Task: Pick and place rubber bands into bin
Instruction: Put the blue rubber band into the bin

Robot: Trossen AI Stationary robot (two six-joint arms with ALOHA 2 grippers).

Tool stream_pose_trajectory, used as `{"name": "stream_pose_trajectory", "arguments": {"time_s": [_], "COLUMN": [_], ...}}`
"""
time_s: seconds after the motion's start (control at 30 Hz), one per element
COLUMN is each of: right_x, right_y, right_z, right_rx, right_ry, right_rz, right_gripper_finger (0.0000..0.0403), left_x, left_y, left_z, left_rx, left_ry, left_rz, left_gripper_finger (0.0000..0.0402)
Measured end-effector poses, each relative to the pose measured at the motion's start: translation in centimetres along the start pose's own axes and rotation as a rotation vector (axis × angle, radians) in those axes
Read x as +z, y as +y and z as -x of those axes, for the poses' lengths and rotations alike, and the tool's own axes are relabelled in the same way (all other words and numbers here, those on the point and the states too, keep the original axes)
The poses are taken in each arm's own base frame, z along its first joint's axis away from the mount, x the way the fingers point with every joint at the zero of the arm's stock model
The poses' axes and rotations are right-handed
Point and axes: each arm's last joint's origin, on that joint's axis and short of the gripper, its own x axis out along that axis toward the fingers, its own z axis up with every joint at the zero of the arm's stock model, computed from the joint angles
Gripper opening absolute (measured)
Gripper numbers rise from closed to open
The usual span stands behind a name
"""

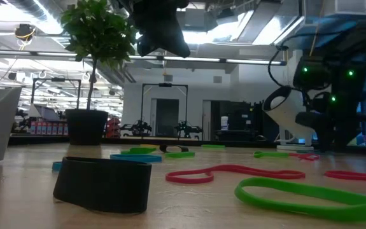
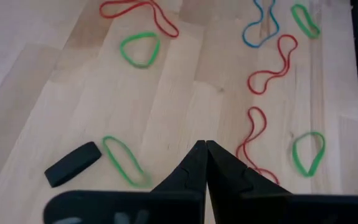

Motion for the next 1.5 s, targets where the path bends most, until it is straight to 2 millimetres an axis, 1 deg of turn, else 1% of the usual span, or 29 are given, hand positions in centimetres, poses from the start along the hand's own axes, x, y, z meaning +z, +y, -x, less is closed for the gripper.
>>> {"name": "stream_pose_trajectory", "arguments": {"time_s": [0.07, 0.13, 0.2, 0.3, 0.33, 0.4, 0.47, 0.57, 0.63, 0.73, 0.83, 0.93, 1.0, 1.1, 1.2, 1.33, 1.5], "right_x": [-0.5, -0.8, -1.0, -1.2, -1.2, -1.3, -1.4, -1.3, -1.9, -2.6, -3.3, -3.5, -3.5, -3.3, -3.1, -3.0, -3.0], "right_y": [-0.2, -0.3, -0.1, 0.4, 0.7, 1.3, 2.2, 4.2, 5.6, 7.7, 9.6, 11.4, 12.3, 13.8, 15.3, 16.8, 18.0], "right_z": [-0.6, -0.8, -0.8, -0.3, 0.0, 0.8, 2.0, 4.7, 6.6, 10.0, 13.2, 16.2, 17.7, 19.6, 21.0, 22.2, 23.2], "right_rx": [0.005, 0.005, 0.014, 0.045, 0.062, 0.114, 0.206, 0.364, 0.455, 0.601, 0.721, 0.833, 0.885, 0.950, 0.982, 0.982, 0.990], "right_ry": [0.006, 0.005, 0.003, 0.014, 0.016, 0.039, 0.087, 0.059, 0.033, -0.025, -0.119, -0.235, -0.294, -0.357, -0.406, -0.453, -0.492], "right_rz": [-0.003, 0.001, 0.024, 0.084, 0.106, 0.130, 0.175, 0.264, 0.351, 0.454, 0.512, 0.560, 0.596, 0.636, 0.682, 0.718, 0.764], "right_gripper_finger": [0.0171, 0.0146, 0.0108, 0.0031, 0.0016, 0.0012, 0.0010, 0.0004, 0.0004, 0.0002, 0.0002, 0.0002, 0.0001, 0.0001, 0.0001, 0.0000, 0.0000], "left_x": [0.0, 0.0, 0.1, 0.5, 0.6, 0.8, 1.0, 1.2, 1.4, 1.7, 2.2, 3.0, 3.6, 4.3, 4.7, 4.5, 4.0], "left_y": [0.0, 0.1, 0.1, 0.0, 0.0, -0.1, -0.1, -0.2, -0.3, -0.4, -0.5, -0.7, -1.0, -1.2, -1.4, -1.8, -2.4], "left_z": [0.0, 0.0, 0.0, 0.0, 0.0, 0.0, 0.0, 0.1, 0.1, 0.1, 0.3, 0.5, 0.7, 1.1, 1.3, 1.4, 1.3], "left_rx": [0.000, 0.006, 0.016, 0.020, 0.020, 0.014, 0.006, -0.006, -0.011, -0.001, 0.012, -0.002, -0.019, -0.033, -0.042, -0.063, -0.075], "left_ry": [0.000, -0.003, -0.017, -0.055, -0.067, -0.088, -0.111, -0.137, -0.158, -0.195, -0.257, -0.342, -0.409, -0.498, -0.544, -0.535, -0.507], "left_rz": [0.006, 0.008, 0.013, 0.017, 0.018, 0.023, 0.031, 0.034, 0.037, 0.026, 0.023, -0.011, -0.026, -0.041, -0.063, -0.076, -0.094], "left_gripper_finger": [0.0002, 0.0001, 0.0002, 0.0004, 0.0006, 0.0011, 0.0022, 0.0049, 0.0075, 0.0120, 0.0166, 0.0200, 0.0214, 0.0220, 0.0219, 0.0212, 0.0195]}}
